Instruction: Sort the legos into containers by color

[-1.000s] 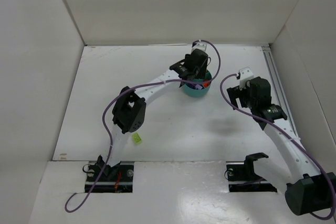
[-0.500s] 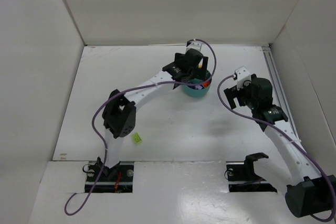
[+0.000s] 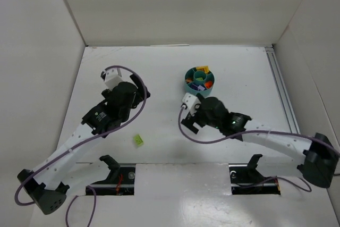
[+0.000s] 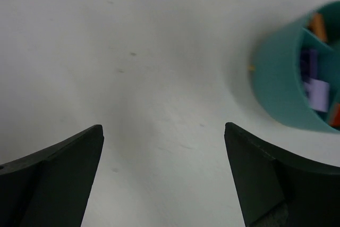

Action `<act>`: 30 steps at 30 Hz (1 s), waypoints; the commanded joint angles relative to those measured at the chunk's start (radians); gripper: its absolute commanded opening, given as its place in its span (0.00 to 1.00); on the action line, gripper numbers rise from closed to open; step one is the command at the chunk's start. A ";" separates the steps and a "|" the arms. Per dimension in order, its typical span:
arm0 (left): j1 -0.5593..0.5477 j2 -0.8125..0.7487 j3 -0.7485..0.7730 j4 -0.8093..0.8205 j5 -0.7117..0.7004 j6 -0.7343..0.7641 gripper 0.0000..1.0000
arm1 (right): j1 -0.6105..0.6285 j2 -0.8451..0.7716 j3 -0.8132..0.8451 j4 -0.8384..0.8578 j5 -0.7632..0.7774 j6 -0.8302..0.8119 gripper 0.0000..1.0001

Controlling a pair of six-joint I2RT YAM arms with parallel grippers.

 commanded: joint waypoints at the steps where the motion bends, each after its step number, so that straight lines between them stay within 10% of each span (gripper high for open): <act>1: -0.008 -0.074 -0.100 -0.148 -0.010 -0.175 1.00 | 0.183 0.128 0.031 0.224 0.105 0.205 1.00; 7: -0.008 -0.183 -0.111 -0.274 -0.021 -0.259 1.00 | 0.436 0.498 0.254 0.353 0.179 0.489 1.00; 19: -0.008 -0.289 -0.120 -0.302 0.010 -0.275 1.00 | 0.510 0.876 0.511 0.372 0.268 0.778 0.95; 26: -0.008 -0.355 -0.139 -0.273 0.010 -0.275 1.00 | 0.510 0.974 0.575 0.372 0.287 0.778 0.71; 30: -0.008 -0.364 -0.150 -0.272 0.010 -0.275 1.00 | 0.510 0.983 0.575 0.363 0.287 0.787 0.36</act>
